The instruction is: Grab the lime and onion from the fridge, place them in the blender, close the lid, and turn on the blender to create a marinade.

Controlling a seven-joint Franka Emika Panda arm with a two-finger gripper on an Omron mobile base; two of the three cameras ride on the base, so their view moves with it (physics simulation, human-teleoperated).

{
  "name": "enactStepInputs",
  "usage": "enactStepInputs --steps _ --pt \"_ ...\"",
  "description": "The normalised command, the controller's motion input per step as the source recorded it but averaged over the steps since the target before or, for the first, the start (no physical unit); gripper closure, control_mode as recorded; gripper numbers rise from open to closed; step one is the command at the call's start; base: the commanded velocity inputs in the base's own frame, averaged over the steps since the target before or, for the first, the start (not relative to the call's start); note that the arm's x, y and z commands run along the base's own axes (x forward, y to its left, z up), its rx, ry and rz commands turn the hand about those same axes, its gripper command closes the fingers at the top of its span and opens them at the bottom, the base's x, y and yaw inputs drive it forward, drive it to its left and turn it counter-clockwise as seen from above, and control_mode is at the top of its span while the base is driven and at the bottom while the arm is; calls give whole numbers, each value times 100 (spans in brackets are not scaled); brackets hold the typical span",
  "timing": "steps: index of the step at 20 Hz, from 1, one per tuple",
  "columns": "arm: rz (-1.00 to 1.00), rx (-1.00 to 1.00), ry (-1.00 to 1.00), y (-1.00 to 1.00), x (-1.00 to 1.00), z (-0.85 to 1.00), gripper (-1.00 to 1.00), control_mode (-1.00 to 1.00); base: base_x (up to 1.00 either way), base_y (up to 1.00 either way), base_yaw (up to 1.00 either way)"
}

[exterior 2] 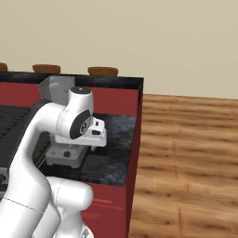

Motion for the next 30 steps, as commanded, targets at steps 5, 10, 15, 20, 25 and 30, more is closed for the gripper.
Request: enactStepInputs --steps 5,10,15,20,25,30 --pt "0 0 -3 0 7 -51 -100 -100 0 0 0" --pt "1 0 0 0 16 -52 -100 -100 0 0 0" --pt "2 0 0 0 24 -38 -100 -100 0 0 0" --pt "2 -2 0 0 21 -22 -100 -100 0 0 0" --pt "2 -7 0 0 20 -22 -100 -100 0 0 0" --pt "2 -4 -4 0 13 -31 -100 -100 0 0 0"
